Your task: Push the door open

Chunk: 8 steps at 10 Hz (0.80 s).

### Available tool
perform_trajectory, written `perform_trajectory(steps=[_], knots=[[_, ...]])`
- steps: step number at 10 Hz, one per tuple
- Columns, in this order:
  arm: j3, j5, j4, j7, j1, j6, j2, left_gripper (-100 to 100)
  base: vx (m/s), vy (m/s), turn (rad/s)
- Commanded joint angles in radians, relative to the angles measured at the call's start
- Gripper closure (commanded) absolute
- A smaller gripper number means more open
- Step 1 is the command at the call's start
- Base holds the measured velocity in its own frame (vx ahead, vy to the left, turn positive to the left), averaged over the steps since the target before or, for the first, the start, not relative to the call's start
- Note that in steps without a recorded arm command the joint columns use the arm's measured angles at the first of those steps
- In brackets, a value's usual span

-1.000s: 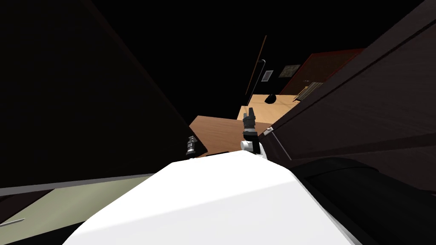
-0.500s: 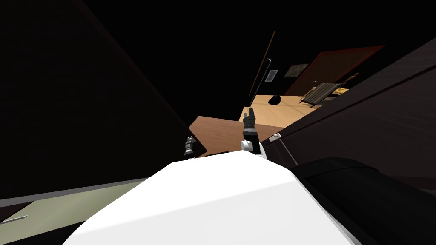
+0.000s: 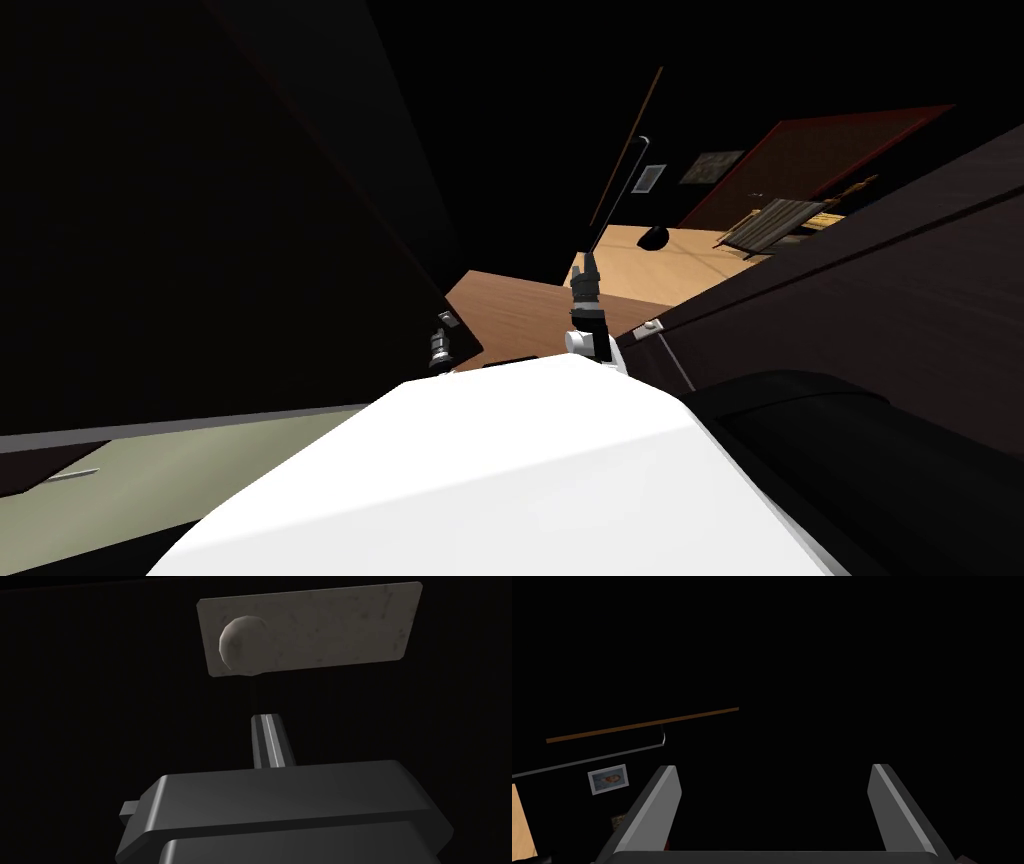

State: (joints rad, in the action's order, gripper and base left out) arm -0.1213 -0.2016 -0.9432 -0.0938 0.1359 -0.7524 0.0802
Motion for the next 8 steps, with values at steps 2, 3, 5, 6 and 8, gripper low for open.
perform_trajectory(steps=[2, 3, 5, 6, 8], knots=[[-0.001, -0.007, -0.011, 0.001, 0.006, 0.007, -0.013, -100, -0.173, -0.143, 0.044], [-0.002, -0.010, -0.017, 0.001, 0.009, 0.010, -0.021, -100, -0.150, -0.122, 0.038], [-0.002, -0.011, -0.020, 0.002, 0.012, 0.011, -0.023, -100, -0.114, -0.096, 0.029], [-0.006, -0.012, -0.013, 0.001, 0.010, 0.003, -0.017, -100, 0.151, 0.049, -0.035], [-0.009, -0.014, -0.006, -0.001, 0.008, -0.004, -0.015, -100, 0.236, 0.071, -0.031]])
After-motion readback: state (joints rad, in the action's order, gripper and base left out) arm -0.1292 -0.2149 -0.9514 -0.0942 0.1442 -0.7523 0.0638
